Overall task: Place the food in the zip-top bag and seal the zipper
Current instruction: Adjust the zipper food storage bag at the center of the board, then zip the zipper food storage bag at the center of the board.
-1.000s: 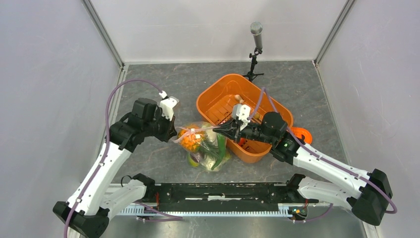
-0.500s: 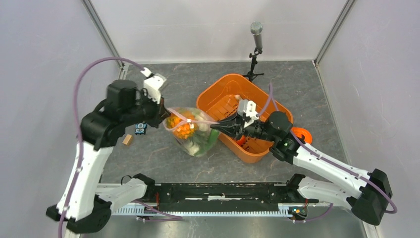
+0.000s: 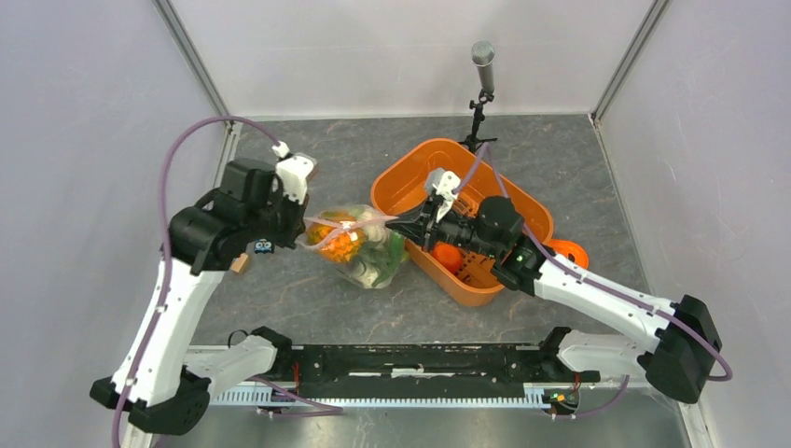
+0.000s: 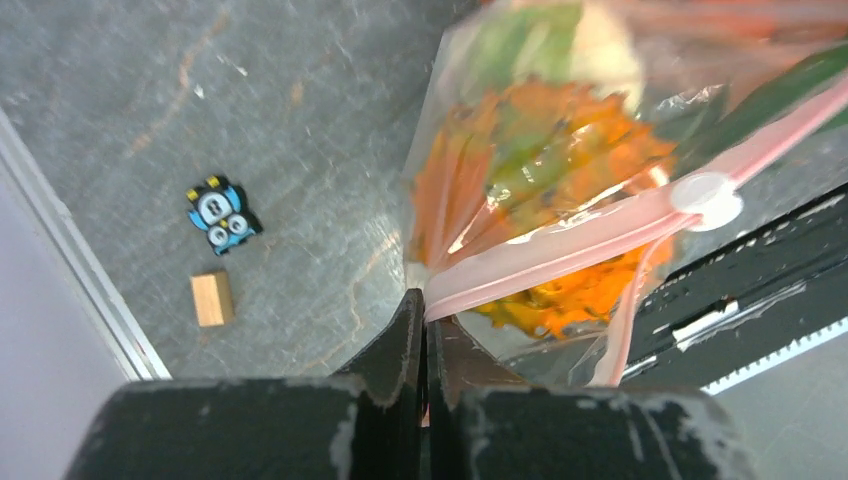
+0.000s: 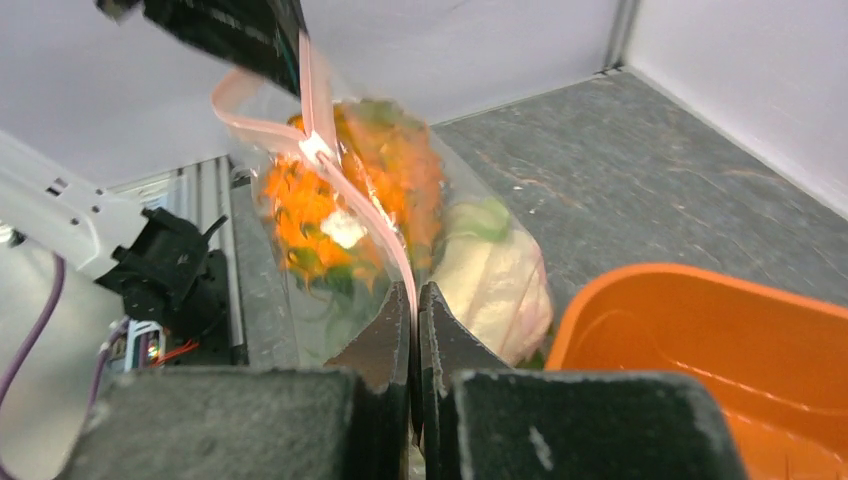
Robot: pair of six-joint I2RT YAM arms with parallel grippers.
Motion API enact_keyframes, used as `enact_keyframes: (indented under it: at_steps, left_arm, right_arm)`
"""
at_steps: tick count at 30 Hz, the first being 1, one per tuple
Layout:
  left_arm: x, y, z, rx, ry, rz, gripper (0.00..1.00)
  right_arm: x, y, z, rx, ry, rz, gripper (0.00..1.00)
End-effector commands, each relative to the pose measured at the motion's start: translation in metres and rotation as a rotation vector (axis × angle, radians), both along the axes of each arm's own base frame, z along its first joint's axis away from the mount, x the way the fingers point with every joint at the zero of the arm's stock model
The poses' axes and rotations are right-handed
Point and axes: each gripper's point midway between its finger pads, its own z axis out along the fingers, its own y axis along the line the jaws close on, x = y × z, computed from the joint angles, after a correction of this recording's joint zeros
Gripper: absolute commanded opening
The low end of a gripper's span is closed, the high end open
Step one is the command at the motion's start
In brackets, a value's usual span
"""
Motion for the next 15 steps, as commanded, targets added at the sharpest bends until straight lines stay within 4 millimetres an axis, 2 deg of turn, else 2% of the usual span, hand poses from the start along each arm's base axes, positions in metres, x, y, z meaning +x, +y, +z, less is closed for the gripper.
enact_keyframes:
  at_steps: [1, 3, 4, 5, 6, 8, 11, 13, 15]
  left_arm:
    - [0.012, 0.026, -0.042, 0.143, 0.067, 0.134, 0.02]
    - [0.015, 0.028, -0.052, 0.162, 0.068, 0.144, 0.02]
    - [0.016, 0.029, -0.056, 0.176, 0.079, 0.141, 0.02]
    - [0.016, 0.029, -0.058, 0.189, 0.086, 0.133, 0.02]
    - [0.016, 0.031, -0.058, 0.194, 0.082, 0.138, 0.02]
    - [0.016, 0.03, -0.05, 0.182, 0.047, 0.118, 0.02]
    - [0.017, 0.031, -0.031, 0.19, -0.023, 0.075, 0.02]
    - [0.019, 0.023, -0.016, 0.143, -0.058, 0.052, 0.18]
    - [0.017, 0.006, 0.003, 0.05, -0.086, 0.001, 0.51]
  right_arm:
    - [0.018, -0.031, 0.033, 0.179, -0.047, -0.175, 0.0]
    - [0.017, -0.02, 0.031, 0.116, -0.047, -0.12, 0.0]
    - [0.029, -0.024, 0.024, 0.088, -0.002, -0.192, 0.0]
    - [0.032, -0.029, 0.024, 0.11, 0.013, -0.226, 0.0]
    - [0.027, -0.032, 0.028, 0.161, -0.006, -0.211, 0.0]
    - [0.015, -0.028, 0.034, 0.183, -0.018, -0.137, 0.0]
    - [0.021, -0.028, 0.028, 0.145, 0.001, -0.16, 0.0]
    - [0.016, -0.026, 0.028, 0.151, -0.009, -0.128, 0.0]
    - [0.009, -0.019, 0.029, 0.139, -0.013, -0.068, 0.0]
